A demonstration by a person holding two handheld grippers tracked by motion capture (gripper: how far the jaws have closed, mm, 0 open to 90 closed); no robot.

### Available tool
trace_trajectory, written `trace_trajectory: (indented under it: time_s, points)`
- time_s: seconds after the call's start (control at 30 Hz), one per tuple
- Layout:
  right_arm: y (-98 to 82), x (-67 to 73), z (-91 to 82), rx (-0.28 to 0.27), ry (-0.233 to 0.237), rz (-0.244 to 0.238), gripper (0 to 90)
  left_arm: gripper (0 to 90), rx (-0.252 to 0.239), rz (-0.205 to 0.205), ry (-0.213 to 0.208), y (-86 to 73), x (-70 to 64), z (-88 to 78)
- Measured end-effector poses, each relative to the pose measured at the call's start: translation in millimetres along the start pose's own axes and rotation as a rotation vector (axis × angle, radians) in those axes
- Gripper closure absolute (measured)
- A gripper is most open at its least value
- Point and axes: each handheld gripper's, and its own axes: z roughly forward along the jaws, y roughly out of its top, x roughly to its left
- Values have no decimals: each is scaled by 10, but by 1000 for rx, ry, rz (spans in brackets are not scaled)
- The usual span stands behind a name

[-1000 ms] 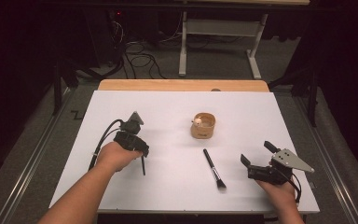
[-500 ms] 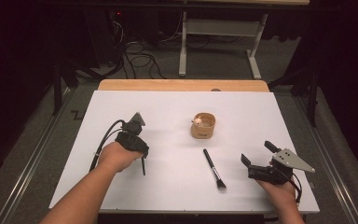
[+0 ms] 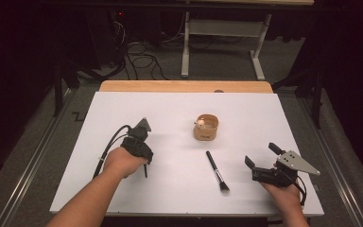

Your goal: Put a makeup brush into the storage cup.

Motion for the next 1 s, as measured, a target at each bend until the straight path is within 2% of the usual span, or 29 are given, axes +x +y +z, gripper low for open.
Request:
trace_trajectory:
  time_s: [0.53,0.63,1.0]
  points:
    - [-1,6,9,5,-3,-5,7,597,7,-1,-7,-25,4,30]
    - [-1,6,7,4,-3,-4,7,607,23,5,2,-30,-13,59]
    - [-2,5,12,6,0,-3,7,659,20,8,22,-38,-19,69]
